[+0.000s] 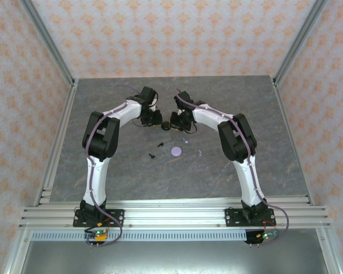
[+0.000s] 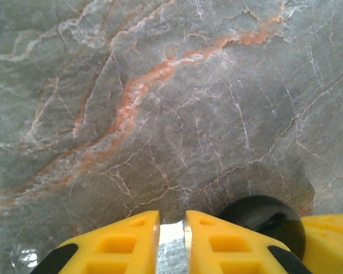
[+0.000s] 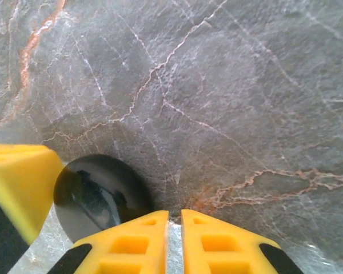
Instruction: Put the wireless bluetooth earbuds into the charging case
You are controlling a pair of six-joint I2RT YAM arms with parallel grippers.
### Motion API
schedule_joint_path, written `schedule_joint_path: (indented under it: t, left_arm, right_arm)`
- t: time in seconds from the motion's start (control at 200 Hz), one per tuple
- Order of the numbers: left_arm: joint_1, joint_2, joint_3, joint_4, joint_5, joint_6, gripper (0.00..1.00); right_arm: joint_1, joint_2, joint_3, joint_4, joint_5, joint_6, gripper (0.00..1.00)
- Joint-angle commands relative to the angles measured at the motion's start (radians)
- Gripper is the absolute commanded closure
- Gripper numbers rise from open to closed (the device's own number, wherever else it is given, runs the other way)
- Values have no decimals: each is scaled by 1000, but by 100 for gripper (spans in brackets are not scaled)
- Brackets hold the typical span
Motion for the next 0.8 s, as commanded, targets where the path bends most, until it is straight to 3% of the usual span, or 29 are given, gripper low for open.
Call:
schedule_joint_path:
  t: [0.0,0.39,0.546,0.661,0.791]
  left_arm:
    - [-23,-49,-42,-39,27,15,80]
    - [-27,-160,-179,14,24,-20,80]
    - [-26,-194,-186,-17,-42,-14,79]
    - [-21,-211,-174,-34,-79,-6,78]
    - [-1,-210,-157,-23,-44,-14,73]
  right_arm:
    - [2,20,46,-52,54,0,85]
    - [-1,26,96,-127,124,-35,85]
    - [-5,-1,84,-133,140,-34,84]
    - [-16,-43,39,-91,96,-33,82]
    - [-33,-85,-17,-27,14,-31,77]
